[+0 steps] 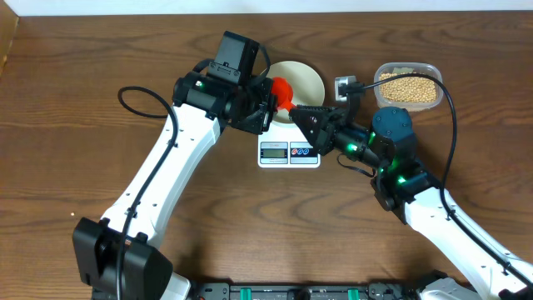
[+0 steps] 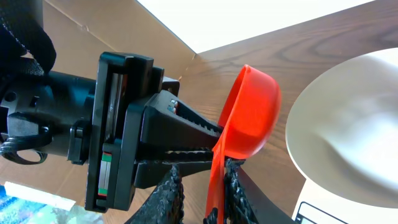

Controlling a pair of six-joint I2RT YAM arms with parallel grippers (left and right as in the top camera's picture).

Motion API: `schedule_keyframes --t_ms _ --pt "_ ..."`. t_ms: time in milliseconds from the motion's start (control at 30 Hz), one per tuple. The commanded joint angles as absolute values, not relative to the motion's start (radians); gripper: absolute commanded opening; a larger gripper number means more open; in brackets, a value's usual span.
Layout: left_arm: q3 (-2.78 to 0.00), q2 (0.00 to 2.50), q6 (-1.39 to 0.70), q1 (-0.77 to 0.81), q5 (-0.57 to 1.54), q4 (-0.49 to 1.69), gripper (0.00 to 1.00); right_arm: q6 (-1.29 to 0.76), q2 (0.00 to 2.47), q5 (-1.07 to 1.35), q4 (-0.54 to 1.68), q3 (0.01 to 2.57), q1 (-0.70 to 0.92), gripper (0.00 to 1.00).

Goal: Scoop item into bowl and weigh 50g on scale
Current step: 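Bring the right gripper to the scoop handle held by the left gripper, then grasp the scoop handle with the right gripper, release left, carry to soybean tub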

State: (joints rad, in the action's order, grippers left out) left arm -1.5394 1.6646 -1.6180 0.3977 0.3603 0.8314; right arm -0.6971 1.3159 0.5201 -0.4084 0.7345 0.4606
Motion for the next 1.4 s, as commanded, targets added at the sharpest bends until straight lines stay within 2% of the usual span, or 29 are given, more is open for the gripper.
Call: schedule_keyframes --t_ms 0,167,367,567,933,967,1000,1067,1133,1233,1367 --pt "-1.541 1.666 -1.597 0.399 0.347 0.838 0.07 -0.704 1.317 0.522 -0.408 0.752 0.466 0.22" --pt "-1.541 1.666 -1.597 0.399 0.347 0.838 0.07 -0.71 1.317 0.522 -0.408 0.752 0.466 0.2" --pt "-1.541 1.666 -1.597 0.399 0.347 0.838 0.07 -0.71 1.317 0.514 -0.407 0.752 0.466 0.13" --pt "-1.541 1.666 -1.597 0.399 0.348 0.838 0.07 -0.71 1.317 0.514 -0.408 0.752 0.466 0.01" --pt "-1.541 1.666 -1.597 0.399 0.348 0.838 0.08 -0.714 1.317 0.506 -0.403 0.752 0.466 0.01" --pt "-1.541 1.666 -1.597 0.399 0.348 0.838 0.09 -0.714 1.317 0.506 -0.403 0.752 0.466 0.01" --pt "-1.541 1.666 -1.597 0.399 0.348 0.838 0.22 -0.714 1.317 0.506 -0.401 0.752 0.466 0.01" --pt "-1.541 1.666 -1.597 0.399 0.347 0.838 0.37 -0.714 1.317 0.506 -0.4 0.752 0.466 0.01" --pt "-1.541 1.666 -1.597 0.399 0.347 0.838 0.59 -0.714 1.317 0.506 -0.4 0.752 0.466 0.01" --pt "-1.541 1.666 -1.597 0.399 0.347 0.838 0.67 -0.714 1.317 0.504 -0.399 0.752 0.465 0.01" --pt "-1.541 1.666 -1.597 0.397 0.347 0.837 0.69 -0.714 1.317 0.499 -0.382 0.752 0.448 0.01"
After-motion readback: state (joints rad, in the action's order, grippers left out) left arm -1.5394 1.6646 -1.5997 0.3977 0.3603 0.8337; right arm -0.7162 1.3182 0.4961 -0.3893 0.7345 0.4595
